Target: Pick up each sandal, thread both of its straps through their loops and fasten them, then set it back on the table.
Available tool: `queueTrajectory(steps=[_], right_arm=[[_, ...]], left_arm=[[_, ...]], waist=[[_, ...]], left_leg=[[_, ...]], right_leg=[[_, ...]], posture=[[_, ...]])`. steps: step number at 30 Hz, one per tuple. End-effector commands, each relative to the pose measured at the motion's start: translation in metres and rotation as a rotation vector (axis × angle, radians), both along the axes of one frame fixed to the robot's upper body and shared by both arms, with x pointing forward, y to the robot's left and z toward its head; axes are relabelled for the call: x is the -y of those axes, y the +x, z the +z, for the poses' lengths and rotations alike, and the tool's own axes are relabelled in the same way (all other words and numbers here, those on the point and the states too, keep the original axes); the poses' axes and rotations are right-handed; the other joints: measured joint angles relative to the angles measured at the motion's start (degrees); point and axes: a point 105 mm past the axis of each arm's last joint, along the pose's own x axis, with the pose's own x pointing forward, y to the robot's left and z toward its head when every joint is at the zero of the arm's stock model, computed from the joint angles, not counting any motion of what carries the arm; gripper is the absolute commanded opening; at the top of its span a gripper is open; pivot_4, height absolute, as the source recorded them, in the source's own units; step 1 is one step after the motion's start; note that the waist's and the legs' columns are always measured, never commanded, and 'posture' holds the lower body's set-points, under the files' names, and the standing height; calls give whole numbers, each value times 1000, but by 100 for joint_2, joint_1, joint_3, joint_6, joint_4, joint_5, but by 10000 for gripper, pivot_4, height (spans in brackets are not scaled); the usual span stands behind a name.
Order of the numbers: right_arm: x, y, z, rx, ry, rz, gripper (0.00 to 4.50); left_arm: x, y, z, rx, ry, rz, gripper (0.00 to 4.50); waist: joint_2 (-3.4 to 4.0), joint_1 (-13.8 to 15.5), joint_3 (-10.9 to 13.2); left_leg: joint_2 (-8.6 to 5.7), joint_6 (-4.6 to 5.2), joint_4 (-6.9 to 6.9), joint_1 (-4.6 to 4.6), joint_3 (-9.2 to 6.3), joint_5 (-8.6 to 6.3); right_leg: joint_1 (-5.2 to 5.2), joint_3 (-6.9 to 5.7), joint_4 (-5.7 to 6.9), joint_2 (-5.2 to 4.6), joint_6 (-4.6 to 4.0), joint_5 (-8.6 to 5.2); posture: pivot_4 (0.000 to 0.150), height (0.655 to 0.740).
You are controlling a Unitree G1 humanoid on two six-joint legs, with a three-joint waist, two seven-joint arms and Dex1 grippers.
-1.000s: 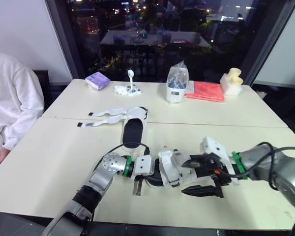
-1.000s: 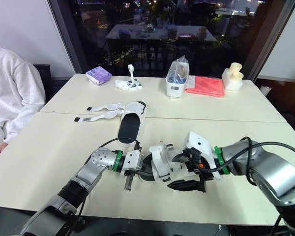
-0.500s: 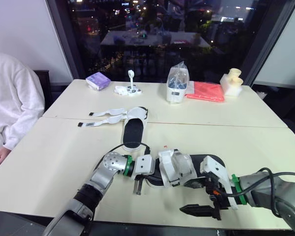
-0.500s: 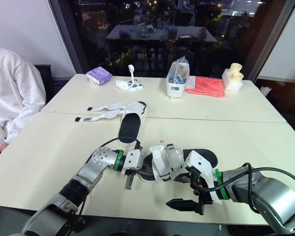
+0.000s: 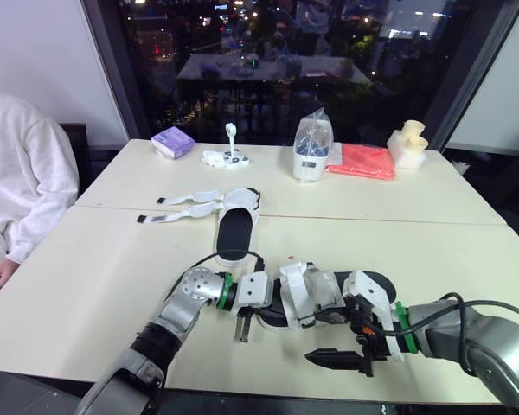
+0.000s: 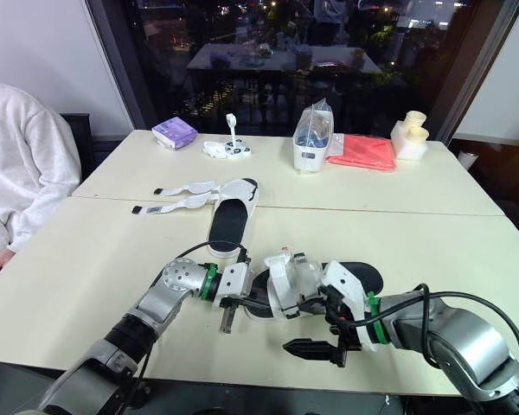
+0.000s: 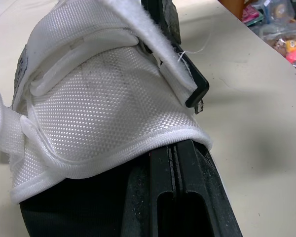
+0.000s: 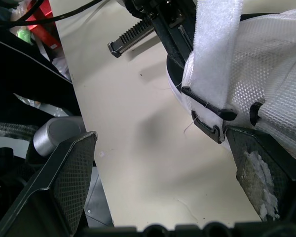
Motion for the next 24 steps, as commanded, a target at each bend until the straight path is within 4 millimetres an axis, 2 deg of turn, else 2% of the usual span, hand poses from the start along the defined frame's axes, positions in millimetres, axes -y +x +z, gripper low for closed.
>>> queueTrajectory(steps=[1, 15, 18, 20, 24], right_arm=[[-9, 0, 3, 1, 35, 35, 44694], [-1, 7, -13, -119, 52, 14, 44694], [3, 9, -12, -115, 53, 8, 35973], [3, 9, -11, -115, 58, 6, 26788], [2, 9, -10, -108, 59, 16, 5649]], left_arm=[[-1, -17, -37, -100, 131, -41, 0], [0, -19, -38, -99, 132, -51, 0], [-1, -19, -38, -100, 132, -51, 0], [-1, -19, -39, -102, 131, -50, 0], [-1, -19, -39, -102, 130, -49, 0]], waist=[[-1, -6, -1], [-1, 8, -3], [-1, 7, -3], [-1, 7, -3], [-1, 7, -4]], left_leg=[[0, 0, 0, 1, 0, 0], [1, 0, -2, 21, 0, 0], [0, 3, -2, 12, 0, -2], [0, 4, -1, 6, 0, -2], [0, 4, -1, 6, 0, -2]], right_leg=[[0, 0, 1, 0, 0, 0], [5, 1, 6, 0, -2, -1], [0, 1, -2, 0, -1, -1], [1, 1, -5, 0, 0, 0], [7, 0, -5, 0, 0, 0]], posture=[[1500, 7400], [1500, 7400], [1500, 7400], [1500, 7400], [1500, 7400]])
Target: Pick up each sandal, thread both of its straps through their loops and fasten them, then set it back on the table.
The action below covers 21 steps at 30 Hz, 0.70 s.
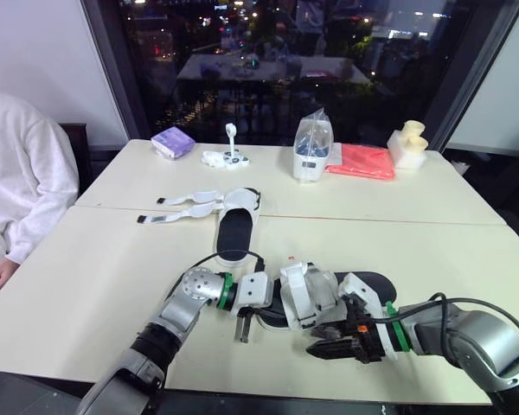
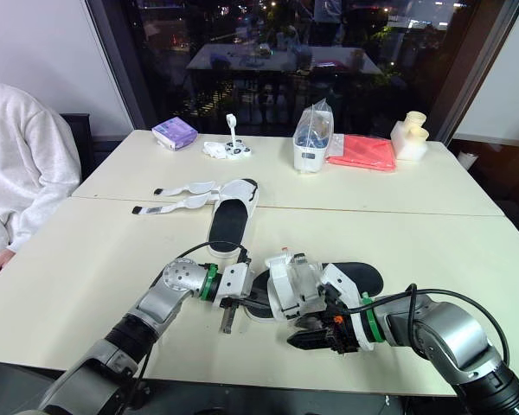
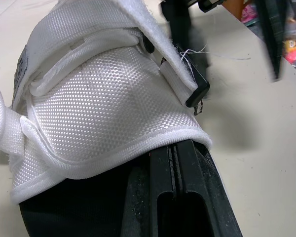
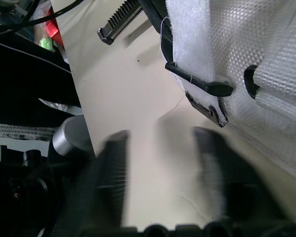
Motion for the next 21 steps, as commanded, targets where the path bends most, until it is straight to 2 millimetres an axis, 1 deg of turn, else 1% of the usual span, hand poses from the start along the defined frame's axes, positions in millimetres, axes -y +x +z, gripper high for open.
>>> queueTrajectory(steps=[1, 4, 7, 10, 13, 16, 20, 21], right_arm=[[-1, 1, 10, 41, 7, 22, 220], [0, -1, 8, 35, -18, 29, 220], [7, 1, 6, 51, -49, 5, 220], [11, 4, 13, 79, -40, -18, 220], [14, 6, 19, 99, -24, -51, 7994], [16, 5, 22, 109, -17, -71, 22354], [14, 6, 24, 122, -5, -101, 43171], [13, 6, 24, 124, 0, -106, 44451]], left_arm=[[-2, -19, -38, -99, 131, -46, 0], [-1, -19, -38, -96, 132, -47, 0], [-1, -19, -38, -94, 132, -46, 0], [-2, -18, -37, -95, 132, -43, 0], [-2, -18, -37, -96, 133, -40, 0], [-2, -18, -37, -95, 132, -38, 0], [-2, -18, -36, -95, 131, -38, 0], [-2, -18, -36, -95, 132, -38, 0]], waist=[[0, 0, 0], [0, 0, 0], [0, 0, 0], [0, 1, 0], [0, -1, 0], [0, 2, 0], [0, -10, 0], [0, -13, 0]], left_leg=[[0, 0, 0, 0, 0, 0], [0, 0, 0, 0, 0, 0], [0, 0, 0, -1, 0, 0], [0, 0, 0, -1, 0, 0], [0, 0, 0, -2, 0, 0], [0, 0, 0, -2, 0, 0], [0, 0, 0, -2, 0, 0], [0, 0, 0, -2, 0, 0]], right_leg=[[0, 0, 0, 0, 0, 0], [-1, 0, 0, 0, 0, 0], [-1, 0, 0, 0, -1, 0], [-2, 0, 0, 0, -1, 0], [-1, 0, 0, 0, 0, 0], [-1, 0, 0, 0, 0, 0], [-2, 0, 0, 0, 0, 0], [-1, 0, 0, 0, 0, 0]], posture=[[1500, 7400], [1500, 7400], [1500, 7400], [1500, 7400], [1500, 7400], [1500, 7400], [1500, 7400], [1500, 7400]])
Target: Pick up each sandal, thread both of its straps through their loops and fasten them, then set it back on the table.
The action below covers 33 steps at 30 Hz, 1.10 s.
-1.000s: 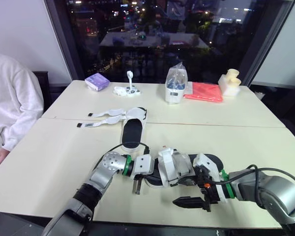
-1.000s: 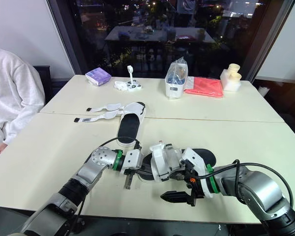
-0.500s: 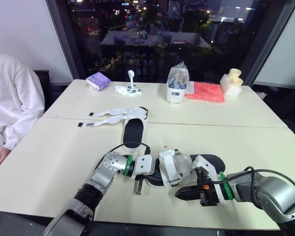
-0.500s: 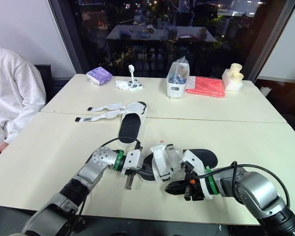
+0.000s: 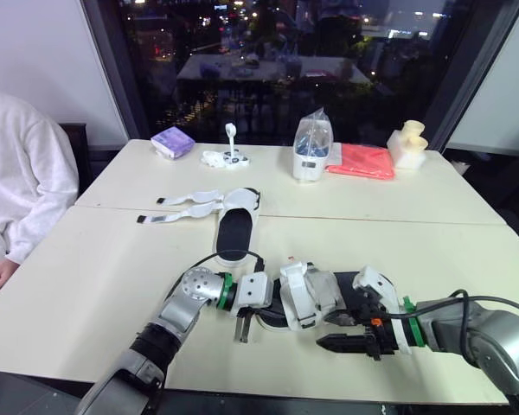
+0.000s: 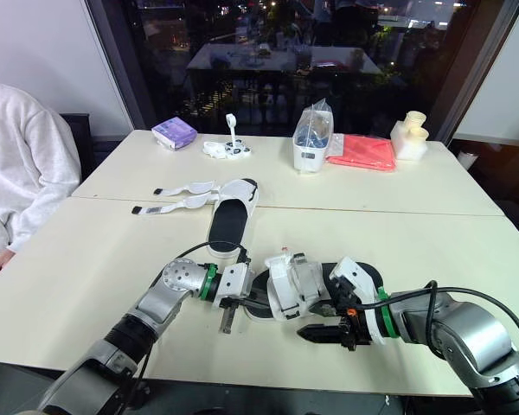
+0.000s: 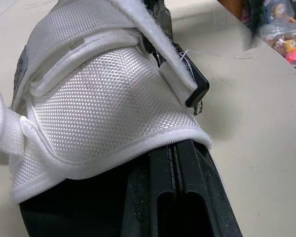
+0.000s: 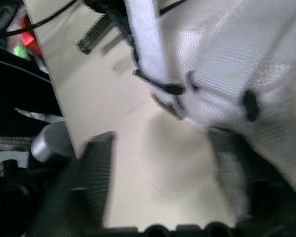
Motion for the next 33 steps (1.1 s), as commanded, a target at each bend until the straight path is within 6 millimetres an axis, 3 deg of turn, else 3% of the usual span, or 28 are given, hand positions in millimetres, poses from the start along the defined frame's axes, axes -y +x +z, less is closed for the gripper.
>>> queueTrajectory(steps=[1, 10, 26, 33], right_arm=[[-3, 5, 10, 65, 22, -28, 44451], [-20, -1, 15, 63, 84, -6, 44451], [-25, -11, 26, 21, 106, 109, 44451], [-22, -5, 14, -15, 61, 87, 44451]], left_arm=[[-1, -18, -37, -97, 130, -41, 0], [-2, -18, -37, -97, 134, -43, 0], [-1, -17, -36, -95, 135, -44, 0], [-1, -17, -36, -97, 130, -37, 0]], waist=[[0, -3, 0], [0, -3, 0], [0, 5, 0], [0, 6, 0]], left_leg=[[0, 0, 0, 1, 0, 0], [0, 0, 1, 0, 0, 1], [0, 1, 1, -4, 0, 0], [0, 1, 1, -4, 0, 0]], right_leg=[[0, 0, 0, 0, -1, -1], [-2, 0, 1, 0, 0, 0], [-3, 0, 0, 0, 0, 0], [-5, 0, 0, 0, 0, 0]], posture=[[1500, 7400], [1500, 7400], [1500, 7400], [1500, 7400]])
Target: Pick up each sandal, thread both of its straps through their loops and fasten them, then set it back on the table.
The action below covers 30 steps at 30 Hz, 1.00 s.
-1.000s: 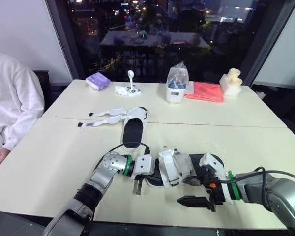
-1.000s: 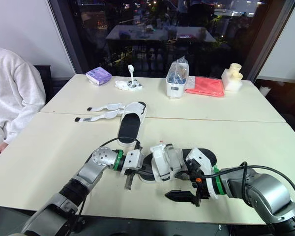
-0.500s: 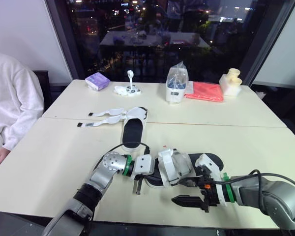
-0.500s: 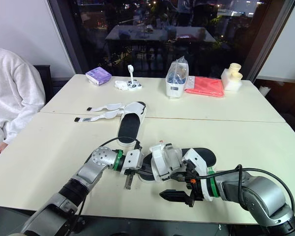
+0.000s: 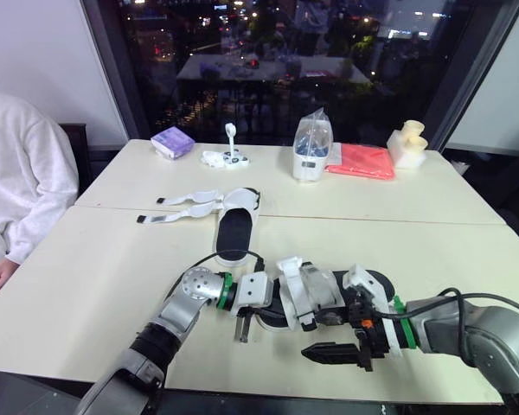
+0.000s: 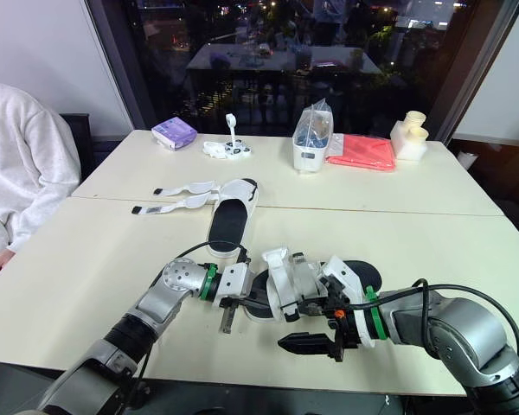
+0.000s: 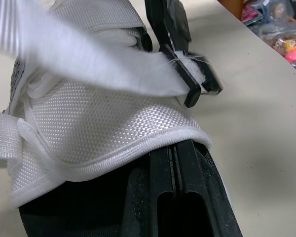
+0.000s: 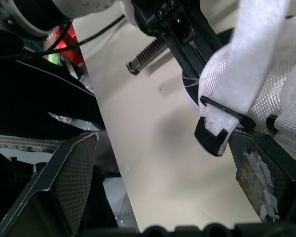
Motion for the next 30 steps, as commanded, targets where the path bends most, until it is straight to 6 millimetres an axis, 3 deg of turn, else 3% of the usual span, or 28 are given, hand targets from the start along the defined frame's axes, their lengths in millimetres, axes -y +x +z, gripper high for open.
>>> queueTrajectory(steps=[1, 5, 8, 13, 14, 16, 22, 26, 30], right_arm=[[-1, 2, 1, 8, 2, 11, 44451], [0, 5, -2, -3, 0, 1, 44451], [0, 7, -3, -5, 3, -5, 37451], [0, 10, -3, -3, 5, -10, 13565], [0, 10, -3, -3, 5, -10, 6843], [-1, 10, -3, -5, 4, -10, 239], [1, 8, -22, -82, -38, -32, 239], [3, -17, -44, -197, -82, 17, 239], [5, -38, -44, -254, -103, 75, 239]], left_arm=[[-1, -17, -37, -96, 130, -35, 0], [-2, -18, -37, -97, 128, -34, 0], [-2, -18, -37, -97, 127, -33, 0], [-2, -19, -37, -97, 127, -36, 0], [-2, -19, -37, -97, 127, -37, 0], [-2, -19, -37, -98, 127, -36, 0], [-1, -19, -37, -101, 126, -36, 0], [-1, -19, -37, -102, 126, -38, 0], [-2, -21, -39, -115, 132, -43, 0]], waist=[[0, 2, 0], [0, 1, 0], [0, 1, 0], [0, 0, 0], [0, 0, 0], [0, 1, 0], [0, -6, 0], [0, 7, -1], [13, -12, -6]], left_leg=[[0, 0, 0, 0, 0, 0], [0, 0, 0, 0, 0, 0], [0, 0, 0, 0, 0, 0], [0, 0, -1, -1, 0, 0], [0, 0, -1, -1, 0, 0], [0, 0, -1, -1, 0, 0], [0, 0, -1, -2, 0, 0], [0, 0, -1, -2, 0, 0], [0, 5, -1, -7, 0, -3]], right_leg=[[0, 0, 0, 0, 0, 0], [0, 0, 0, 0, 0, 0], [0, 0, 0, 0, 0, 0], [-1, 0, 0, 0, 1, 0], [-1, 0, 0, 0, 1, 0], [-1, 0, 0, 0, 1, 0], [-3, -1, 0, 0, 1, 0], [-2, -1, 0, 0, 1, 1], [-5, 1, -2, 0, 2, 1]], posture=[[1500, 7400], [1500, 7400], [1500, 7400], [1500, 7400], [1500, 7400], [1500, 7400], [1500, 7400], [1500, 7400], [1500, 7400]])
